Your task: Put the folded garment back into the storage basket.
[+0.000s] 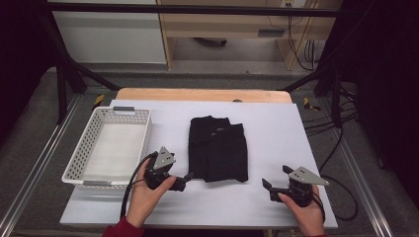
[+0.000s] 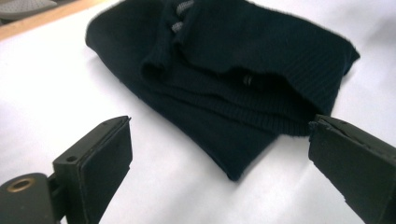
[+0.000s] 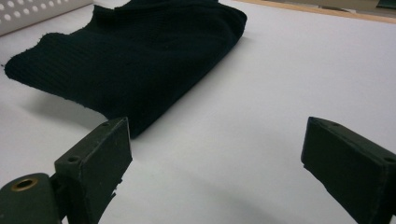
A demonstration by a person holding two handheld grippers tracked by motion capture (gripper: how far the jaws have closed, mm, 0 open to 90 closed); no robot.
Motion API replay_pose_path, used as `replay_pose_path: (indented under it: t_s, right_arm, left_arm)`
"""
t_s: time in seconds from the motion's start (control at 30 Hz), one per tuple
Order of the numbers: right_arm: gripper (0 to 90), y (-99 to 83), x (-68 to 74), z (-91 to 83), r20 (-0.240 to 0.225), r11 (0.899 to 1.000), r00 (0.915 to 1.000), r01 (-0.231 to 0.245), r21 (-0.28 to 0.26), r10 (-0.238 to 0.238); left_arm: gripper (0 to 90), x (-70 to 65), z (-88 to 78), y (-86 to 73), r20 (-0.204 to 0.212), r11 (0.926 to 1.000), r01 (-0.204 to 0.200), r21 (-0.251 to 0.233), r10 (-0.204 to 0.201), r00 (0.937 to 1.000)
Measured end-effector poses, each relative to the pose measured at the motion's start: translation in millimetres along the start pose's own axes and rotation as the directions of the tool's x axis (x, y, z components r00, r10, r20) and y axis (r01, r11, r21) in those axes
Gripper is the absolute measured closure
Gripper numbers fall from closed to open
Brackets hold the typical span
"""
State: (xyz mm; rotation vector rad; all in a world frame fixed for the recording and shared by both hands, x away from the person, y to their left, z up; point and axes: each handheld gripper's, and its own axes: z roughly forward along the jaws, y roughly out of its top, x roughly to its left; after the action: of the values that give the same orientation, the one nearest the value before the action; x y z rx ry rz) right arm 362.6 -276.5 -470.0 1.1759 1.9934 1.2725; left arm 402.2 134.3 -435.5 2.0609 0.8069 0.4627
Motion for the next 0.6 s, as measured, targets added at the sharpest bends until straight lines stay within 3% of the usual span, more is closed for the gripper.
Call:
replay_pose_path:
  t_s: [0.43,0.6]
  right_arm:
    - [8.7,-0.9,1.1,0.7,0.0,1.0,1.0,0.001,0.016,-0.001]
    - [8.6,-1.1,1.3,0.9,-0.001,1.0,1.0,0.004,0.019,-0.004]
  left_arm:
    - [6.4,-11.0,19.2,-11.9,0.015,0.998,-0.003,0.063,0.002,0.9999]
    - [6.4,-16.3,25.7,-14.3,0.02,0.9957,-0.024,0.089,0.022,0.9996]
